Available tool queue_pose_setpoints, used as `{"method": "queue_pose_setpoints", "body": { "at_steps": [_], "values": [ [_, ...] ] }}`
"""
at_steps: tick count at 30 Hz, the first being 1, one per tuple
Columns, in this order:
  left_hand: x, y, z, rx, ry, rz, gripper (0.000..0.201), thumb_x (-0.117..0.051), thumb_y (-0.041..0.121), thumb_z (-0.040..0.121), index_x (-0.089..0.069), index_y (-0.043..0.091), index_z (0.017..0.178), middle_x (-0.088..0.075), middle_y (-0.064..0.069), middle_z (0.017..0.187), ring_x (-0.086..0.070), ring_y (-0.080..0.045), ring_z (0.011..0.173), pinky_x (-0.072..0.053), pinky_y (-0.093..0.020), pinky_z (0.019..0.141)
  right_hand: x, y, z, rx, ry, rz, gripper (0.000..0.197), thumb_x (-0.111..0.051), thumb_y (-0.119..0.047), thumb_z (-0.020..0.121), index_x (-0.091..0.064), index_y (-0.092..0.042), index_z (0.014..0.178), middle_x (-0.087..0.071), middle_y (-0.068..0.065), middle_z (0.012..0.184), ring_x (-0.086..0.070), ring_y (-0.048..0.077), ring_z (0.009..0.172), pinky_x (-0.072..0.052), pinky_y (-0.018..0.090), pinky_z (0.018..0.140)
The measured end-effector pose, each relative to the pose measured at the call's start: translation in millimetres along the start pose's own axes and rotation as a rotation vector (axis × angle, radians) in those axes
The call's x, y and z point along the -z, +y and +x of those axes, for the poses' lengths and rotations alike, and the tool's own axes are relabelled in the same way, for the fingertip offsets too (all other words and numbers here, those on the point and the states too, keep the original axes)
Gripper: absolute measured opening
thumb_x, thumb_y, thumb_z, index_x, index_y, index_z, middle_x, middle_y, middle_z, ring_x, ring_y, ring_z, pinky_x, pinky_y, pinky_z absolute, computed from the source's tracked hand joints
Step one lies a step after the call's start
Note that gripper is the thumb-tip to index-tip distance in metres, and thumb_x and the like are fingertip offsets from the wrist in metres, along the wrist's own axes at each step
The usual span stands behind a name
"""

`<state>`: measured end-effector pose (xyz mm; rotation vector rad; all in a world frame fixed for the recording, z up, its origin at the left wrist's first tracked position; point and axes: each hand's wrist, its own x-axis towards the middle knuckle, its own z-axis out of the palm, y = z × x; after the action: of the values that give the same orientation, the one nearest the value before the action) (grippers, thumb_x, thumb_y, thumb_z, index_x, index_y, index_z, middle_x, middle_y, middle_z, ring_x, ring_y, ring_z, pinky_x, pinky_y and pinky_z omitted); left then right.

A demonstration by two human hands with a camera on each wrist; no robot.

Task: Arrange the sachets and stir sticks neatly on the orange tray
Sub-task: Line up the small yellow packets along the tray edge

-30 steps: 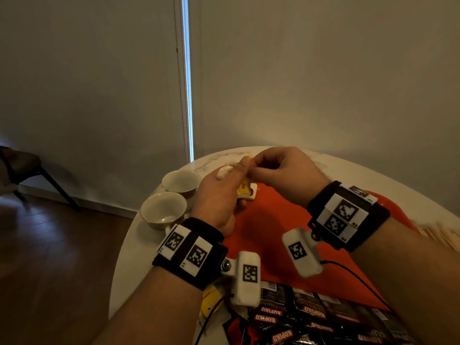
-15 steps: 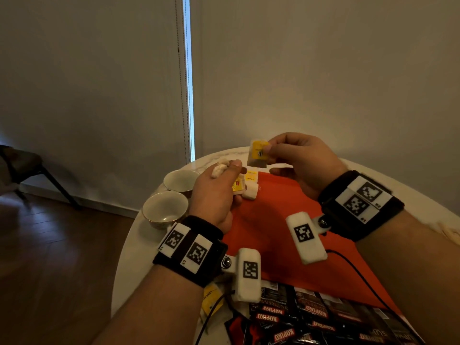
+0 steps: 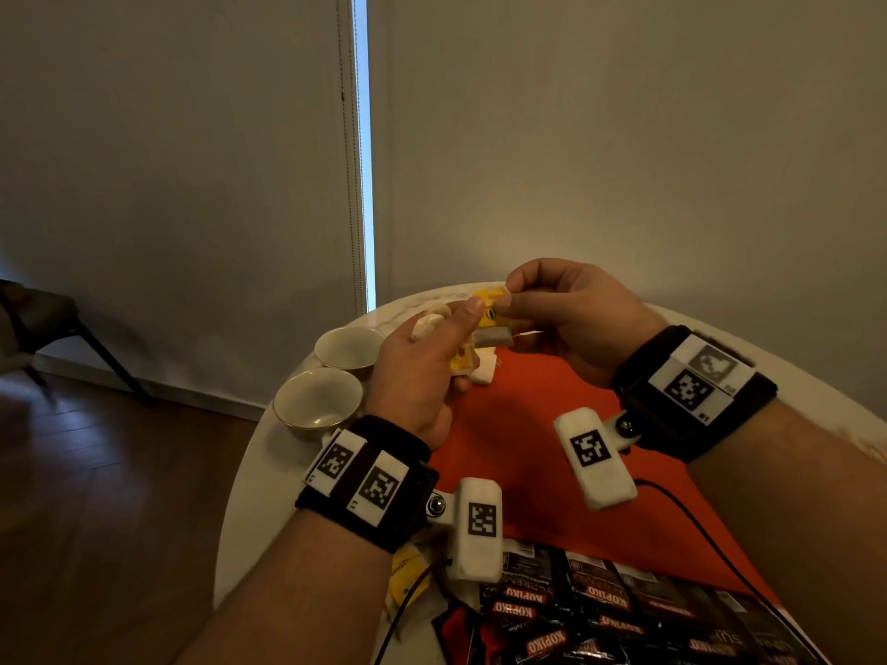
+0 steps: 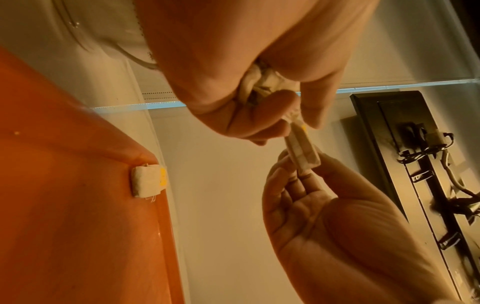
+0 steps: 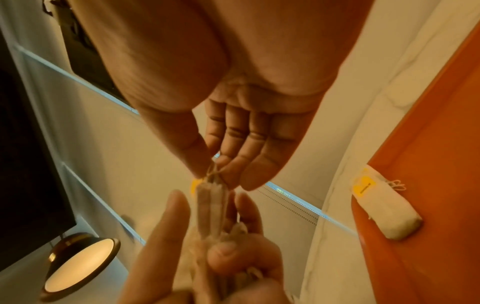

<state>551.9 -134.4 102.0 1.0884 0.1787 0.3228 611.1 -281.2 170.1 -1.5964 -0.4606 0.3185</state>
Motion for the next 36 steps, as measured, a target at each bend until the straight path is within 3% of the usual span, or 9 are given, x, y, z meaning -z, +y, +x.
{"method": "queue_pose_setpoints", "body": {
  "at_steps": [6, 11, 14, 16, 21, 26, 28, 31, 36],
  "values": [
    [2.4, -0.1, 1.0, -0.036, 0.033, 0.054, 0.015, -0.074, 0.017, 0.094, -0.076, 0.014, 0.109, -0.073, -0.014, 0.092, -0.057, -0.012, 0.059, -0.04, -0.024, 0.046, -5.5, 6.1, -0.7, -0.027, 0.021, -0.098, 0.023, -0.074, 0.002, 0.087, -0.063, -0.01, 0.104, -0.073, 0.012, 0.084, -0.071, 0.027, 0.08, -0.059, 0.044, 0.075],
    [2.4, -1.3, 2.3, -0.022, 0.095, 0.091, 0.006, -0.073, 0.023, 0.096, -0.074, 0.019, 0.1, -0.071, 0.0, 0.077, -0.06, -0.008, 0.058, -0.043, -0.023, 0.047, -0.9, 14.0, 4.0, -0.093, 0.118, -0.132, 0.025, -0.072, 0.01, 0.084, -0.06, -0.006, 0.098, -0.07, 0.014, 0.074, -0.069, 0.024, 0.063, -0.06, 0.036, 0.061],
    [0.3, 2.7, 0.1, -0.033, 0.121, 0.06, 0.005, -0.069, 0.021, 0.099, -0.07, 0.017, 0.096, -0.067, 0.005, 0.069, -0.058, -0.003, 0.053, -0.042, -0.02, 0.045, 2.3, 26.5, 9.4, -0.247, 0.186, -0.107, 0.022, -0.071, 0.011, 0.084, -0.059, -0.007, 0.087, -0.065, 0.011, 0.065, -0.067, 0.02, 0.057, -0.06, 0.036, 0.061],
    [-0.7, 4.6, -1.1, -0.033, 0.137, 0.04, 0.007, -0.069, 0.02, 0.099, -0.069, 0.016, 0.093, -0.065, 0.006, 0.066, -0.056, -0.003, 0.049, -0.041, -0.02, 0.044, 3.2, 40.6, 12.9, -0.362, 0.211, -0.127, 0.021, -0.073, 0.01, 0.084, -0.06, -0.007, 0.081, -0.066, 0.012, 0.066, -0.068, 0.024, 0.064, -0.06, 0.036, 0.062],
    [0.4, 4.2, -1.7, -0.016, 0.147, 0.058, 0.008, -0.07, 0.025, 0.099, -0.069, 0.019, 0.094, -0.068, 0.009, 0.064, -0.059, -0.002, 0.049, -0.042, -0.022, 0.046, 4.3, 72.9, 30.6, -0.466, 0.225, -0.36, 0.015, -0.086, -0.007, 0.077, -0.072, -0.012, 0.075, -0.077, 0.015, 0.092, -0.074, 0.031, 0.092, -0.061, 0.047, 0.088],
    [-0.6, 7.5, -3.6, 0.0, 0.145, 0.018, 0.005, -0.069, 0.022, 0.1, -0.068, 0.018, 0.1, -0.07, 0.011, 0.062, -0.062, 0.0, 0.049, -0.044, -0.017, 0.044, 32.1, 125.8, 71.5, -0.47, 0.136, -0.359, 0.053, -0.09, -0.028, 0.037, -0.077, -0.018, 0.088, -0.078, 0.013, 0.103, -0.075, 0.032, 0.098, -0.061, 0.051, 0.087],
    [-1.8, 9.1, -5.4, 0.002, 0.132, 0.008, 0.004, -0.067, 0.021, 0.1, -0.067, 0.017, 0.101, -0.07, 0.012, 0.061, -0.063, 0.001, 0.049, -0.045, -0.016, 0.043, 17.1, 102.4, 54.4, -0.477, 0.159, -0.345, 0.037, -0.091, -0.02, 0.057, -0.076, -0.013, 0.09, -0.077, 0.014, 0.104, -0.074, 0.031, 0.098, -0.061, 0.049, 0.089],
    [-1.7, 9.4, -6.2, 0.016, 0.142, 0.011, 0.003, -0.069, 0.023, 0.099, -0.068, 0.019, 0.099, -0.071, 0.011, 0.063, -0.064, 0.001, 0.05, -0.045, -0.017, 0.044, -3.9, 71.4, 29.8, -0.502, 0.234, -0.294, 0.01, -0.07, -0.008, 0.092, -0.072, -0.002, 0.1, -0.075, 0.018, 0.101, -0.074, 0.03, 0.097, -0.06, 0.043, 0.092],
    [-2.0, 8.7, -4.7, 0.118, 0.181, 0.0, 0.009, -0.07, 0.027, 0.099, -0.068, 0.019, 0.1, -0.073, -0.002, 0.085, -0.064, -0.01, 0.064, -0.048, -0.023, 0.051, 2.8, 74.7, 26.8, -0.527, 0.262, -0.214, 0.015, -0.062, -0.001, 0.094, -0.07, 0.004, 0.106, -0.076, 0.019, 0.099, -0.076, 0.028, 0.091, -0.063, 0.034, 0.08]
  ]
}}
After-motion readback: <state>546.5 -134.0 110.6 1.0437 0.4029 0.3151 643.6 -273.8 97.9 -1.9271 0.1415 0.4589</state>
